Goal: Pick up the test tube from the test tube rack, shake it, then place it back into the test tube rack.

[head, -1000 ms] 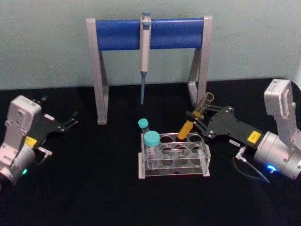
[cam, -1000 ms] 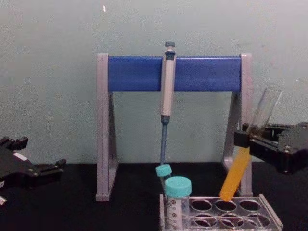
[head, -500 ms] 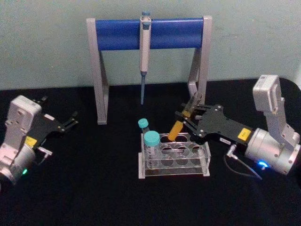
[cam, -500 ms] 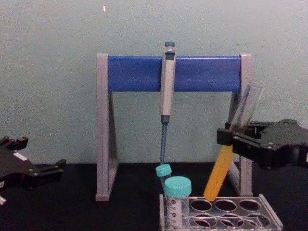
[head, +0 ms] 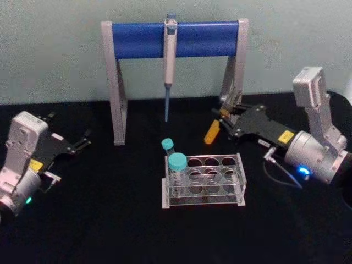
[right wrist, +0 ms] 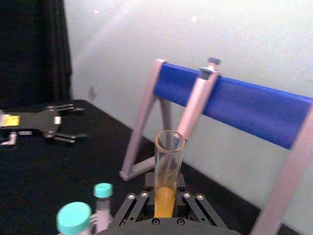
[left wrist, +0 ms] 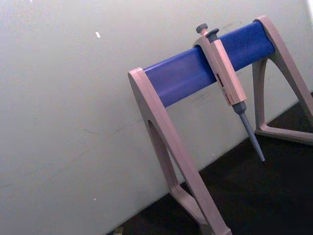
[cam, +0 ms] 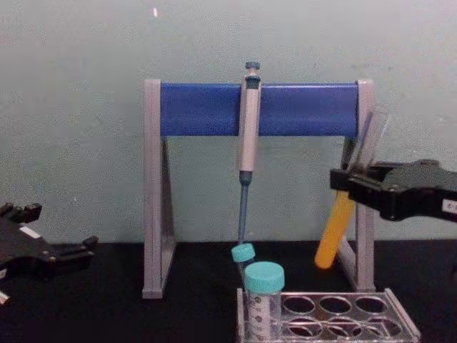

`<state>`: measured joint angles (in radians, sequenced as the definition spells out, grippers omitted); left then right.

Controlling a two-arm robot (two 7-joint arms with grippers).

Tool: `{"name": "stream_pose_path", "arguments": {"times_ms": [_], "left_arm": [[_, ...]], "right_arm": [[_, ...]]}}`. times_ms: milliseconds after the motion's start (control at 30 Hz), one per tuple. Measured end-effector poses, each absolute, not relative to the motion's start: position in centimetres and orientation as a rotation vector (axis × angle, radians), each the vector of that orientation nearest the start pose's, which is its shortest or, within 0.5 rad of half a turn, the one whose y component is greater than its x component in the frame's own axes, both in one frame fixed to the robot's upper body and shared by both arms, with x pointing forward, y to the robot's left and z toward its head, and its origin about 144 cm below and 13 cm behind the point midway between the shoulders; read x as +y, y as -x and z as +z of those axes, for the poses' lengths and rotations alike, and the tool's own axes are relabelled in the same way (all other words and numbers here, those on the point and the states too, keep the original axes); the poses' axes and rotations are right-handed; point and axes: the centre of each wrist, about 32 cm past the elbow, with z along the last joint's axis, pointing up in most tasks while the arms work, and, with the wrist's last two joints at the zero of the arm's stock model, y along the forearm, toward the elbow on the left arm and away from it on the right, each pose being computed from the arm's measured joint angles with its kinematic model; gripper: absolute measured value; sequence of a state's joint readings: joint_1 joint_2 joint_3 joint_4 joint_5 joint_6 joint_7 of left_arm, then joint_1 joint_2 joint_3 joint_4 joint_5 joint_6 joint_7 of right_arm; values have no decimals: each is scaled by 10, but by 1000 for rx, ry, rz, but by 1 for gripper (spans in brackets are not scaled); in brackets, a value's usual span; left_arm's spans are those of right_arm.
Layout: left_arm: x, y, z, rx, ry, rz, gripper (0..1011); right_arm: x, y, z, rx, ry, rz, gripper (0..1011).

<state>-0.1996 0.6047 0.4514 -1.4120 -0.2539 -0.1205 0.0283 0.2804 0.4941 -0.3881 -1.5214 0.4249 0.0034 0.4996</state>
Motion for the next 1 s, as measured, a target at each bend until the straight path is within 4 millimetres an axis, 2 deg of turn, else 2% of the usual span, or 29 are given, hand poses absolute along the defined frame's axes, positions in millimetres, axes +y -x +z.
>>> {"name": "stream_pose_path", "arguments": {"times_ms": [333, 533, 767, 1000], "left_arm": [[310, -489, 1140, -285, -304, 1248, 1001], [310, -489, 1140, -285, -304, 1248, 1001], [310, -489, 1140, -285, -304, 1248, 1002], [310, -489, 1140, -285, -304, 1248, 1001]], "right_arm": [[-287, -507, 1209, -109, 98, -817, 224], [-297, -490, 1212, -90, 105, -810, 224], [-291, -473, 1215, -91, 103, -756, 224], [-271, -469, 1216, -108, 106, -685, 224]]}}
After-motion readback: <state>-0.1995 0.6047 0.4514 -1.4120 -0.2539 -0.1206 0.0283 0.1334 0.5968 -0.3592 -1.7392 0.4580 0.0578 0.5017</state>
